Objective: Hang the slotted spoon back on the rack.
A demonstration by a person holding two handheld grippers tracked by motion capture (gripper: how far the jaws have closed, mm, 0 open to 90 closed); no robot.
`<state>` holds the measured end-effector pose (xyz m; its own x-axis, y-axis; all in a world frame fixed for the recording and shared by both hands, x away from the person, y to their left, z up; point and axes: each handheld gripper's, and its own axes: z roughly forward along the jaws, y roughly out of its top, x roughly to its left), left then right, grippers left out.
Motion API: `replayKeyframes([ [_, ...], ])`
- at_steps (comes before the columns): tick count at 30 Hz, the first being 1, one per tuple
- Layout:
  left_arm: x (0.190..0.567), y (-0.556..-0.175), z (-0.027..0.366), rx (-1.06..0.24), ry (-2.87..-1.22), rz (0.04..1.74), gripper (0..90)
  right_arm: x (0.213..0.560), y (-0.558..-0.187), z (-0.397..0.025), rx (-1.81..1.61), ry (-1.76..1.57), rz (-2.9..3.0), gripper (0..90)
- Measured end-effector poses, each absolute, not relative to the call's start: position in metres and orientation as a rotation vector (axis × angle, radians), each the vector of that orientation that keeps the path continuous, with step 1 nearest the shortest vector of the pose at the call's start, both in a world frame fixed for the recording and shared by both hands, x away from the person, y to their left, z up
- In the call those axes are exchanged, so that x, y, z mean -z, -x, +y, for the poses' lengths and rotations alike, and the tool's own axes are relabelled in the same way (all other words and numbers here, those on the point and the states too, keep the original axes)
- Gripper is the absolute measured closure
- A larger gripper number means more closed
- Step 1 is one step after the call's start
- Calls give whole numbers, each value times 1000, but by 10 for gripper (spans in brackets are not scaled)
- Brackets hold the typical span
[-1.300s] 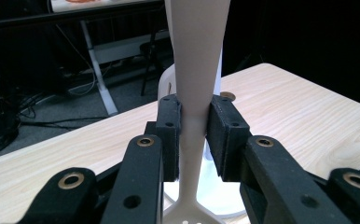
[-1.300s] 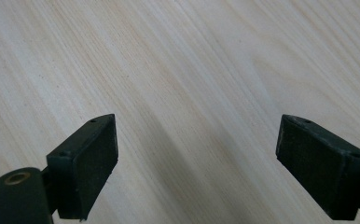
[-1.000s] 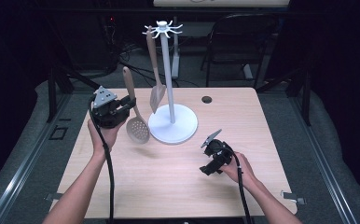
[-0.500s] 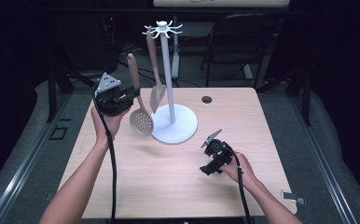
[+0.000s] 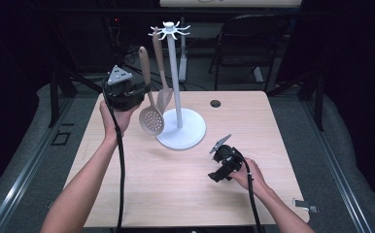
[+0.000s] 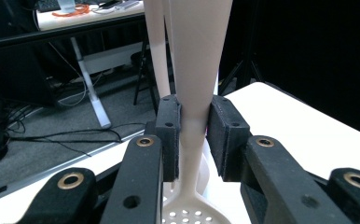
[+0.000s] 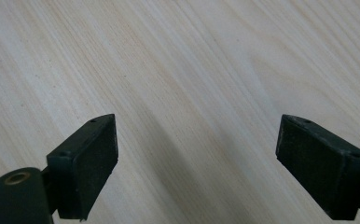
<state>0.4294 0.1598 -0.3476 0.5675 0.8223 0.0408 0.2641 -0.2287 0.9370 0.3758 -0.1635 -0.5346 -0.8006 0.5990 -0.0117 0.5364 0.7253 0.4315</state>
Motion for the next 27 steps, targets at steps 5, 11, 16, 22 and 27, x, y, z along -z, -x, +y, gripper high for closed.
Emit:
replayKeyframes([
  [5, 339, -434, 153, -679, -1772, 892, 749, 534, -375, -163, -623, -919, 2778, 125],
  [11, 332, -438, 142, -674, -1787, 879, 749, 534, -376, -164, -614, -911, 2779, 125],
  [16, 330, -444, 135, -660, -1818, 889, 748, 534, -376, -164, -615, -913, 2778, 126],
  [22, 331, -451, 132, -659, -1823, 904, 749, 534, -376, -163, -612, -913, 2780, 126],
  [27, 328, -452, 131, -663, -1828, 901, 748, 534, -376, -163, -608, -908, 2780, 126],
])
